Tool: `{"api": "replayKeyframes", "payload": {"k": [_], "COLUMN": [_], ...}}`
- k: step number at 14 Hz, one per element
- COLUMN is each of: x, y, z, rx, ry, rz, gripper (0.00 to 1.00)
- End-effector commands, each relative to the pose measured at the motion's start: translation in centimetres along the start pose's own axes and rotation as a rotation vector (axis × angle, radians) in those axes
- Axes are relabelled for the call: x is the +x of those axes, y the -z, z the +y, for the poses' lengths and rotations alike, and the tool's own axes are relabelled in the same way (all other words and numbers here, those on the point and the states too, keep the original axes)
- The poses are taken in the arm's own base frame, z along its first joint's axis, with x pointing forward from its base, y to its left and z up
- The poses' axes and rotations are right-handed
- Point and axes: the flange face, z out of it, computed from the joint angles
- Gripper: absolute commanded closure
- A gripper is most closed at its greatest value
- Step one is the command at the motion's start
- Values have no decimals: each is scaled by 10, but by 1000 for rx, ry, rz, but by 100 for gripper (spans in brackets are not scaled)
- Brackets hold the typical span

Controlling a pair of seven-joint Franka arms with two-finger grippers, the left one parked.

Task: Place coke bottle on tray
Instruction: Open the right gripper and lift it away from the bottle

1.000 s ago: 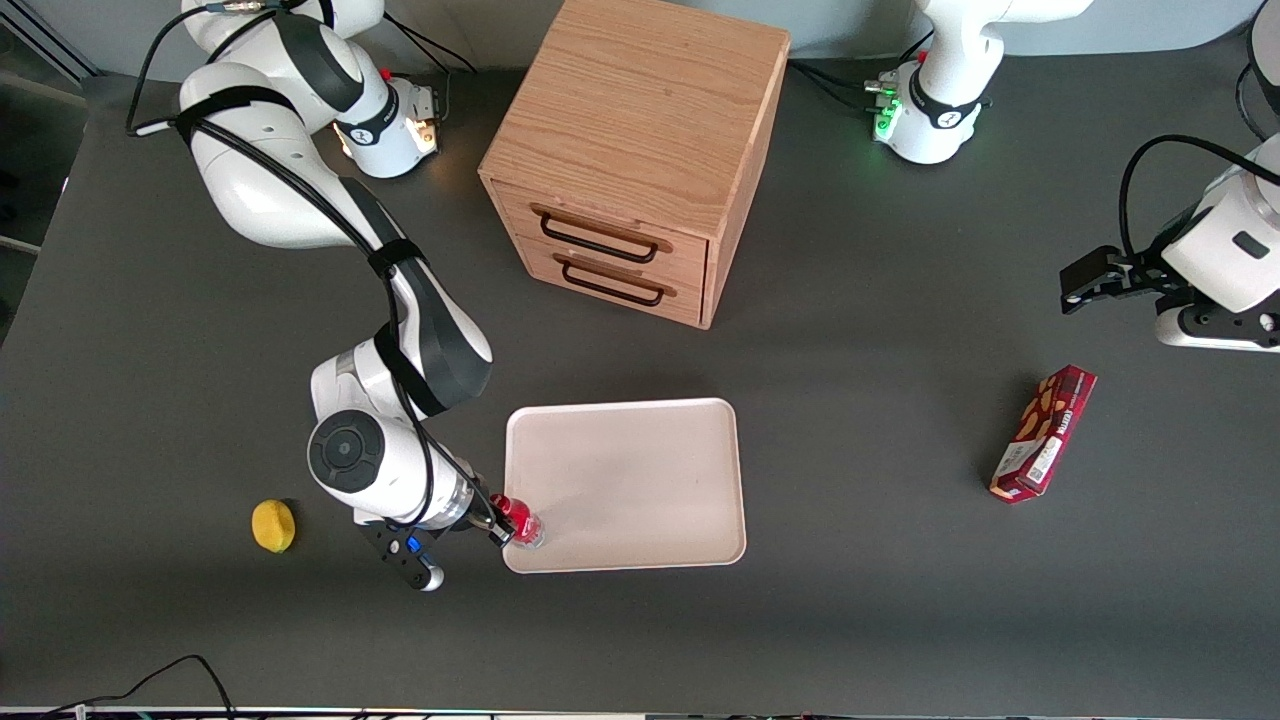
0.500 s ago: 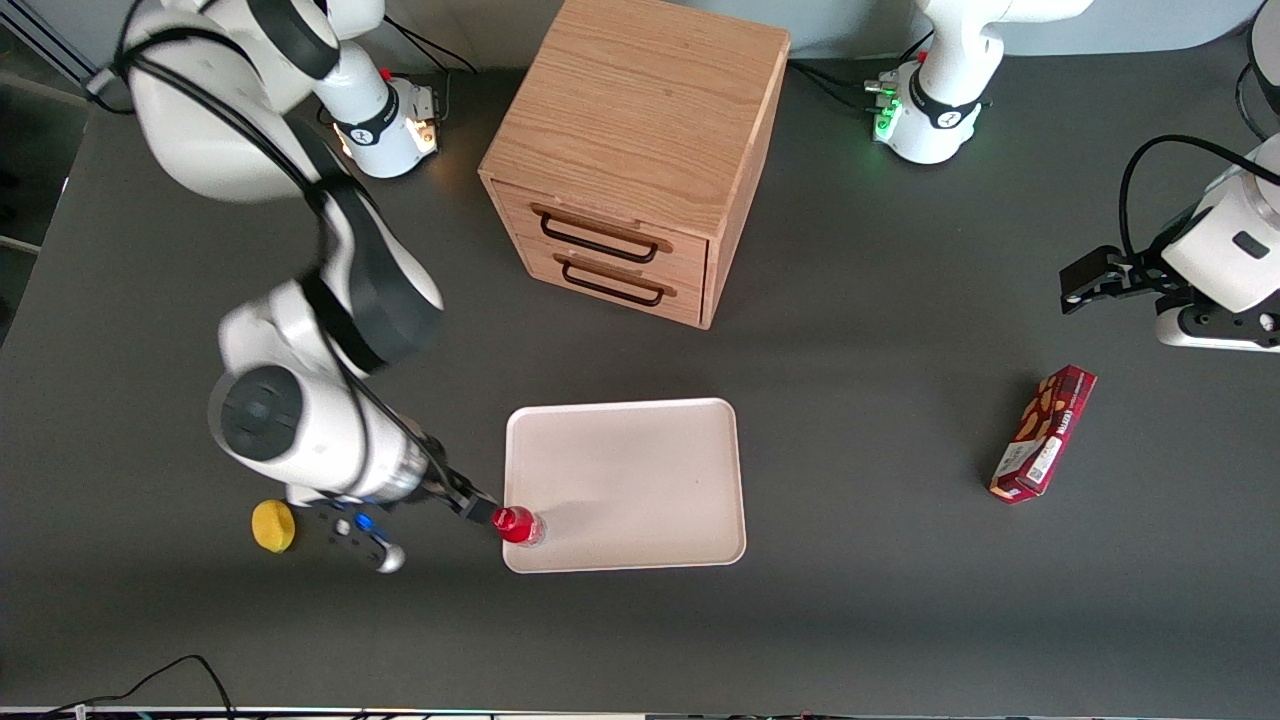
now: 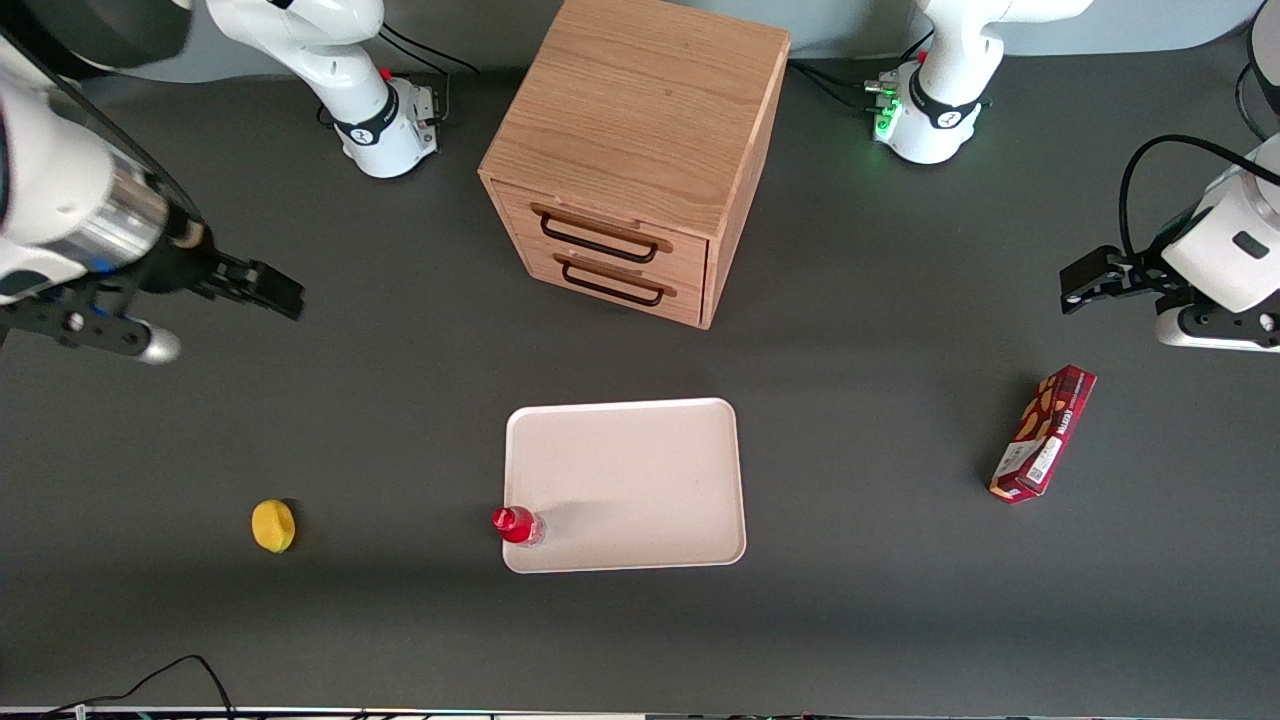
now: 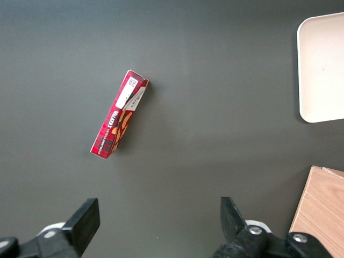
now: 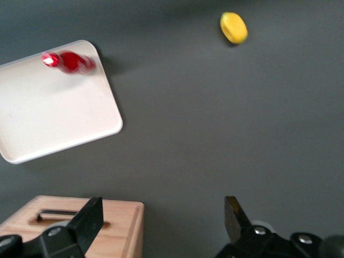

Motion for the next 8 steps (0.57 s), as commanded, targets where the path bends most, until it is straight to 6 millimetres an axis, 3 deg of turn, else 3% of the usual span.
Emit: {"api": "replayKeyframes", "payload": {"k": [1,3,5,8], "x": [-37,-60,-64,-55], "y": [-42,-67,-68,-54], "z": [67,84,84,87], "rx": [10,13,11,85], "ry": [44,42,34,9], "rz": [-7,35,29,27], "gripper": [0,0,0,0]}}
